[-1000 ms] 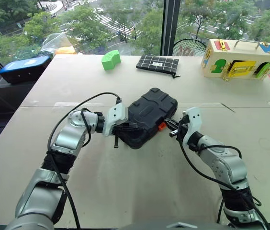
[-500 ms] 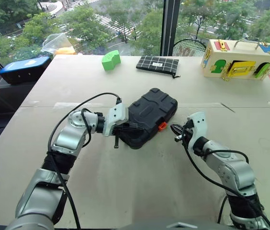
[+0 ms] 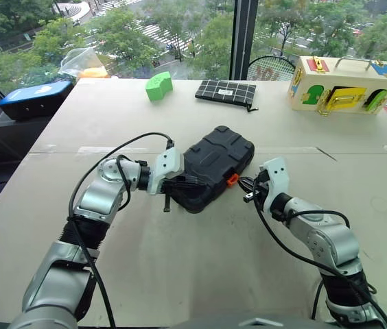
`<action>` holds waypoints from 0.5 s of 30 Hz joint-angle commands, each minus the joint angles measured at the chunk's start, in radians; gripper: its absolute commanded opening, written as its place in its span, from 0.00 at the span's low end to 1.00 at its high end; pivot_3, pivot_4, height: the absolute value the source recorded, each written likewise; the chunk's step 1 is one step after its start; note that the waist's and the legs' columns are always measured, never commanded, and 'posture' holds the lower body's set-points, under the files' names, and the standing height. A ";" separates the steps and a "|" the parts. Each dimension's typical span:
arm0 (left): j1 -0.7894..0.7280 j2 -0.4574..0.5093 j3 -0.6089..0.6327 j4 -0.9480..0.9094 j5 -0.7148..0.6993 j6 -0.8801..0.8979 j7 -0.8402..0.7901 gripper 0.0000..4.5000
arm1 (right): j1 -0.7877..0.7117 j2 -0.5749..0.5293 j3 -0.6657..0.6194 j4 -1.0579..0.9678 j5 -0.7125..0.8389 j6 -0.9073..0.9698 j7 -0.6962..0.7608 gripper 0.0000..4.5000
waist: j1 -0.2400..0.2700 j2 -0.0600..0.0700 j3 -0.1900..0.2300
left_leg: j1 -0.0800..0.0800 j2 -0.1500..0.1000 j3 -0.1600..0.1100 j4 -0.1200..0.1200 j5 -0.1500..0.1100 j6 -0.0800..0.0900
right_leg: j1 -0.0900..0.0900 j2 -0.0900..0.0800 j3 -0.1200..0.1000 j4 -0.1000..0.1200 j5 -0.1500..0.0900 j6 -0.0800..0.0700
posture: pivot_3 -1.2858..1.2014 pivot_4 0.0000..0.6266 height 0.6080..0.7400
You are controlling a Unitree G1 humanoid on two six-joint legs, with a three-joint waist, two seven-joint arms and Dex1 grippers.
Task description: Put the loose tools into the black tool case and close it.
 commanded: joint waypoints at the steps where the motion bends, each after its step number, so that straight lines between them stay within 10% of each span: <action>1: 0.081 0.000 -0.106 0.102 0.105 0.049 0.007 0.00 | -0.043 0.020 0.019 -0.022 0.016 -0.008 0.013 0.01 | -0.001 0.000 0.000 | 0.000 0.000 0.000 0.000 0.000 0.000 | 0.000 0.000 0.000 0.000 0.000 0.000 | 0.52 0.24 1.00; 15: 0.101 -0.009 -0.087 0.089 0.089 0.035 0.018 0.00 | -0.089 0.034 0.037 -0.057 0.016 -0.027 0.031 0.01 | -0.004 0.003 -0.002 | 0.000 0.000 0.000 0.000 0.000 0.000 | 0.000 -0.001 0.000 0.000 0.000 0.000 | 0.52 0.24 1.00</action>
